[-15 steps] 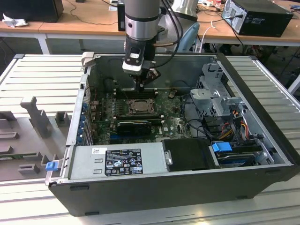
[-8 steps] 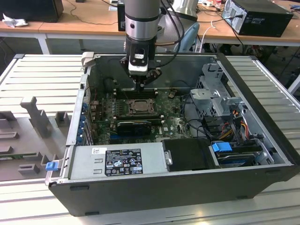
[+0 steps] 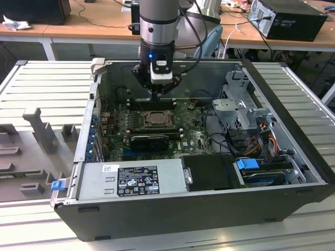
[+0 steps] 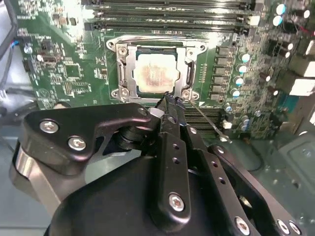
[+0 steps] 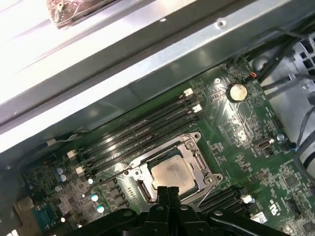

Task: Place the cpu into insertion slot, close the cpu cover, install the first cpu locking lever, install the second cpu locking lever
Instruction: 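Install the first cpu locking lever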

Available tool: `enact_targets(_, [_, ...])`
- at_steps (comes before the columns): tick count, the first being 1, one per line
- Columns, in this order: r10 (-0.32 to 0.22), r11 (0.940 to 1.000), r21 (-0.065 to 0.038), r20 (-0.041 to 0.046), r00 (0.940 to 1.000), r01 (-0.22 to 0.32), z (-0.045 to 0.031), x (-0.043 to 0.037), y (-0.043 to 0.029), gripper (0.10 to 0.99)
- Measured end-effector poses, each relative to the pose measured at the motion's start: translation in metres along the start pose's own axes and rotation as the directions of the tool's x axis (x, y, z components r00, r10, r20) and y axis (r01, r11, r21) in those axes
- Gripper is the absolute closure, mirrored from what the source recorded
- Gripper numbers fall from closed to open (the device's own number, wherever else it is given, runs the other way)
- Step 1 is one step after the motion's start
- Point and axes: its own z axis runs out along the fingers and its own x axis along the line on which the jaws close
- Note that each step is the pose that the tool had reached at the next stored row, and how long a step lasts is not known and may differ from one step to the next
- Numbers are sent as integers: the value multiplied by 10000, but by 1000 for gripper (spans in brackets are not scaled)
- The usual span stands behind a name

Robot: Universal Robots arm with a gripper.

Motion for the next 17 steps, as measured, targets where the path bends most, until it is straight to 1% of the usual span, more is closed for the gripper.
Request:
enact_targets(1, [-228, 9997, 2, -6, 9997, 228, 0, 0, 0, 980])
enact_targets(3, [-867, 9962, 8, -25, 9962, 868, 1, 0, 0, 980])
enact_targets(5, [-1453, 9894, 12, -42, 9894, 1453, 1, 0, 0, 980])
enact_targets(7, [-1855, 9826, 14, -54, 9826, 1856, 1, 0, 0, 980])
enact_targets(8, [-2244, 9745, 15, -66, 9745, 2244, 1, 0, 0, 980])
enact_targets(10, [-2646, 9643, 17, -78, 9643, 2647, 1, 0, 0, 980])
enact_targets(11, [-2976, 9547, 17, -89, 9546, 2976, 1, 0, 0, 980])
enact_targets(13, [-3327, 9430, 17, -99, 9430, 3328, 1, 0, 0, 980])
enact_targets(14, [-3644, 9312, 16, -110, 9312, 3644, 1, 0, 0, 980])
enact_targets(15, [-3795, 9252, 16, -115, 9251, 3795, 1, 0, 0, 980])
enact_targets(16, [-3970, 9178, 15, -121, 9177, 3971, 1, 0, 0, 980])
enact_targets(17, [-4278, 9039, 14, -131, 9038, 4278, 2, 0, 0, 980])
